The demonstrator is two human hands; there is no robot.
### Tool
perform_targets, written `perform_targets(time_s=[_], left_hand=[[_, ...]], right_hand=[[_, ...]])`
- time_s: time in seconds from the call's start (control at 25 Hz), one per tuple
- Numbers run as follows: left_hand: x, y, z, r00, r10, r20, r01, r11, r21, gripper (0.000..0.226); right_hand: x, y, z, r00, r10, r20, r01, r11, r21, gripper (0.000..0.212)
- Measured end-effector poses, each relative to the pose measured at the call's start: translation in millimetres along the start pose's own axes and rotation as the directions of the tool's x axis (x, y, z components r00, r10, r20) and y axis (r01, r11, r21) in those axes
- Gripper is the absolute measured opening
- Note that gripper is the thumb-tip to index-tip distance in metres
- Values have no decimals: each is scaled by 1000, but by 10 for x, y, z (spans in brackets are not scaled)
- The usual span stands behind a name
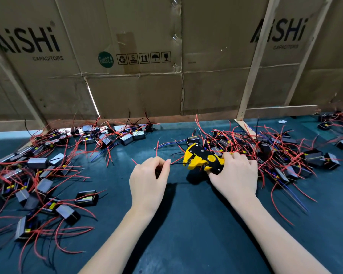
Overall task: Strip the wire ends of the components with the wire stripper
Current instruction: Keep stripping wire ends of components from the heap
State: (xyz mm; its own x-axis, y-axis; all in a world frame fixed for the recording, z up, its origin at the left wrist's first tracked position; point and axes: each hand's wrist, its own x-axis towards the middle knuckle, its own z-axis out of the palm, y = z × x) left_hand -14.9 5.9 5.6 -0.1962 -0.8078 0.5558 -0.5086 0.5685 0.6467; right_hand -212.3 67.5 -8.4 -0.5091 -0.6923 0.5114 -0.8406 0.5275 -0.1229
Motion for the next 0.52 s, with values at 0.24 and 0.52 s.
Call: perform_targets(time_s=[0.24, 0.52], left_hand=[[-43, 23, 49, 985, 62, -162, -51, 996, 75, 31], [-48, 18, 94, 904, 346, -251, -288, 927, 238, 33]], right_hand=[[5, -14, -26, 999, 31, 42, -31, 1000, 2, 47], [20, -40, -59, 994, 63, 91, -64, 998, 16, 49]])
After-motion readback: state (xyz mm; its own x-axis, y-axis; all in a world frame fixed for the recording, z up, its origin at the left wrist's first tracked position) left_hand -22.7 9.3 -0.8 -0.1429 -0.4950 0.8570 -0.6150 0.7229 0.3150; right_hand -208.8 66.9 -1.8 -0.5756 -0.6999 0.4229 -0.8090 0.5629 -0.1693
